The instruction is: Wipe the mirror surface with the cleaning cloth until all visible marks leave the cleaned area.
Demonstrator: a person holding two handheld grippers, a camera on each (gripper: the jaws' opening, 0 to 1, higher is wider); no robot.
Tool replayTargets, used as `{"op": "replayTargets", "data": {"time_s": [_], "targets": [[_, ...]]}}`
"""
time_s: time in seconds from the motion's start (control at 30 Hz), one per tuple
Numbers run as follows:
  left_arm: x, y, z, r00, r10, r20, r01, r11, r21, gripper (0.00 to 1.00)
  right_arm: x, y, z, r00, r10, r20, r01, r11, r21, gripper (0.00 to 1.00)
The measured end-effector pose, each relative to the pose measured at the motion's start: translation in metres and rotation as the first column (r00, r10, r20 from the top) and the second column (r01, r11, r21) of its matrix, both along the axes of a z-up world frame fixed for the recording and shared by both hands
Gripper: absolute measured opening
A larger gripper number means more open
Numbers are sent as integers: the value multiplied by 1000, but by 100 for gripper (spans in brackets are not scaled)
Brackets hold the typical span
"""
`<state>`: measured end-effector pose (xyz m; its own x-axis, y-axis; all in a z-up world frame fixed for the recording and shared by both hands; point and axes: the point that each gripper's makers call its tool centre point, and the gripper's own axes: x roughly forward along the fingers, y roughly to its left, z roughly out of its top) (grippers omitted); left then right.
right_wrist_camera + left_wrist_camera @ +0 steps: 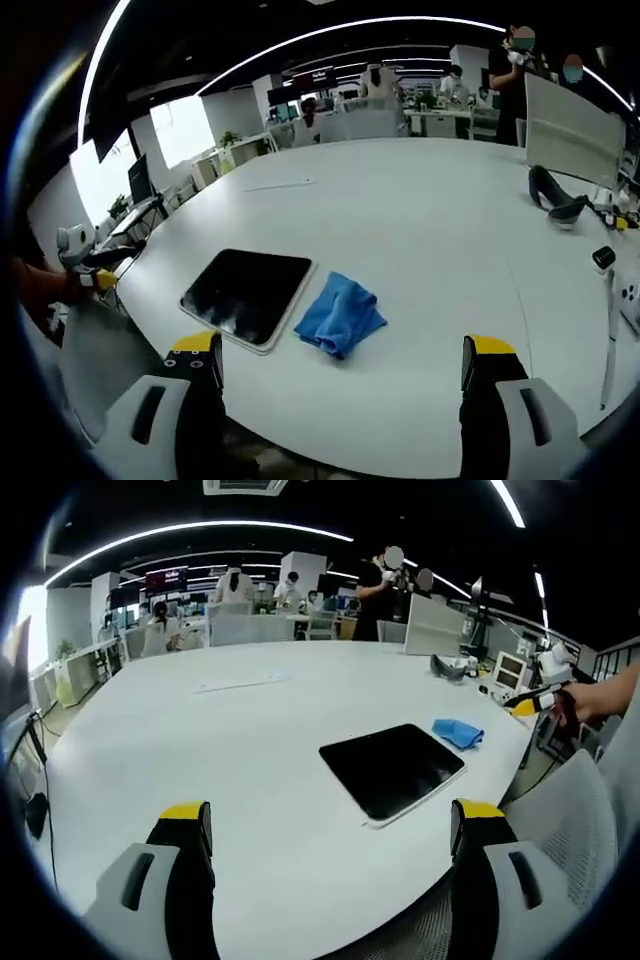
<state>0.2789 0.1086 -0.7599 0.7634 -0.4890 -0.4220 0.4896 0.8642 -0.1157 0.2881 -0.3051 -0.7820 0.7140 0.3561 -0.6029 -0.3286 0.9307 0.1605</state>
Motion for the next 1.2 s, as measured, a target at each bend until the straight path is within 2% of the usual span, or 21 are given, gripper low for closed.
{"op": "replayTargets", "data": {"time_s": [0.07,0.13,0.23,0.3,0.33,0.37,0.43,0.5,0.57,0.83,0.97,1.2], "targets": [[-3,-3,-7,1000,-23,-15,24,999,39,99,-3,0,2,1000,-12,3,12,1000,7,98],[-4,-4,-11,999,-30,-41,32,999,36,99,-6,0,3,1000,-28,12,28,1000,6,98],[-2,0,-1,1000,-20,4,20,1000,17,99,-8,-3,-9,1000,-23,9,23,999,-37,98],[-2,2,-2,1000,-10,-1,10,1000,12,99,-14,-6,-17,997,-57,-46,55,998,-33,98],[-1,0,-4,1000,-12,-14,13,1000,15,99,-10,-2,-10,999,-53,-9,53,999,-3,98],[-2,0,-5,1000,-15,-20,16,1000,15,99,-10,0,-8,999,-38,-2,38,999,-2,98],[-3,1,-4,1000,-13,-11,13,1000,22,99,-9,2,-7,1000,-9,-10,9,1000,-30,98],[-3,-1,-3,1000,-17,-13,18,1000,11,99,-8,4,-2,1000,-10,-8,10,1000,0,98],[-3,-1,-4,1000,-16,-16,17,1000,16,99,-5,3,3,1000,-7,12,7,1000,-4,98],[-3,1,-6,1000,-16,-8,17,999,49,99,-6,-8,3,1000,-9,25,9,1000,10,97],[3,10,-3,1000,23,20,-24,998,66,99,-6,-10,3,1000,4,24,-4,1000,-8,97],[1,6,-3,1000,7,10,-7,999,44,99,5,-9,3,1000,11,28,-11,1000,-15,98]]}}
